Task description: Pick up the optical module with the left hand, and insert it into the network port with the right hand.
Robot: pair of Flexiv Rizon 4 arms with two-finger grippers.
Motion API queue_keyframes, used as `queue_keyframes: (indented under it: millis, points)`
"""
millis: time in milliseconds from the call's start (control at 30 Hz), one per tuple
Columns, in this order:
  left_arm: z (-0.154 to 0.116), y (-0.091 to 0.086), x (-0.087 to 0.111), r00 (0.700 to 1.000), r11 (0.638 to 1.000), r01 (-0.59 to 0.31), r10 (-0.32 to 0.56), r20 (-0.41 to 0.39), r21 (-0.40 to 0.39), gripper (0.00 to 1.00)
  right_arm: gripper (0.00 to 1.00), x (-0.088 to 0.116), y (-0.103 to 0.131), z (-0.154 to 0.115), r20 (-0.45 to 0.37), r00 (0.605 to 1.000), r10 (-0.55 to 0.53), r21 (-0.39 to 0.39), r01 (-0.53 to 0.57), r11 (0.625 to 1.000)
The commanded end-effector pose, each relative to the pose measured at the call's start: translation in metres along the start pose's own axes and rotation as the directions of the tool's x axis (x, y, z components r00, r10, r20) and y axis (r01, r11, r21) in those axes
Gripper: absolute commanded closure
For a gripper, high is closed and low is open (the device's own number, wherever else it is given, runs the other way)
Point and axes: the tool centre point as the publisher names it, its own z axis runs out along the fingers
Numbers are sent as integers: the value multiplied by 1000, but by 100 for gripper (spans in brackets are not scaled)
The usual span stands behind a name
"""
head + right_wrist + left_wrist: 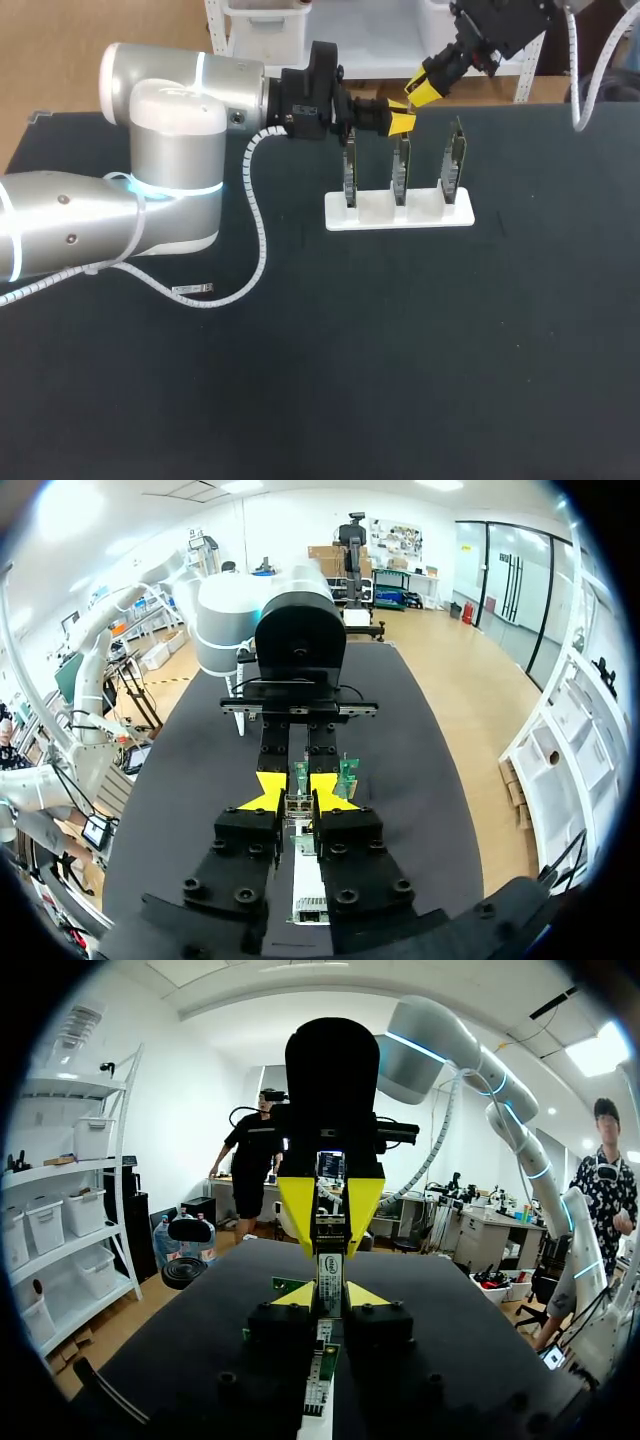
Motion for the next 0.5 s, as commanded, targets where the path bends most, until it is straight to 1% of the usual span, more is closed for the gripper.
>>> queue_keyframes:
  millis: [33, 100, 133, 167, 500]
  points:
    - [1, 1, 0, 1000, 1000, -1, 1, -1, 3, 100, 100, 0, -1, 0, 0, 1000, -2, 5, 2, 1000]
    - [1, 1, 0, 1000, 1000, -1, 1, -1, 3, 100, 100, -1, -1, 0, 1, 1000, -3, 6, 3, 1000]
    - [1, 1, 0, 1000, 1000, -1, 1, -1, 3, 58, 100, -1, -1, 0, 2, 1000, -4, 7, 4, 1000]
    - [1, 1, 0, 1000, 1000, -1, 1, -1, 3, 0, 100, -1, -1, 0, 2, 1000, -4, 7, 4, 1000]
    - [1, 1, 0, 1000, 1000, -1, 1, -1, 3, 0, 100, -2, -1, 2, 5, 1000, -8, 5, 8, 1000]
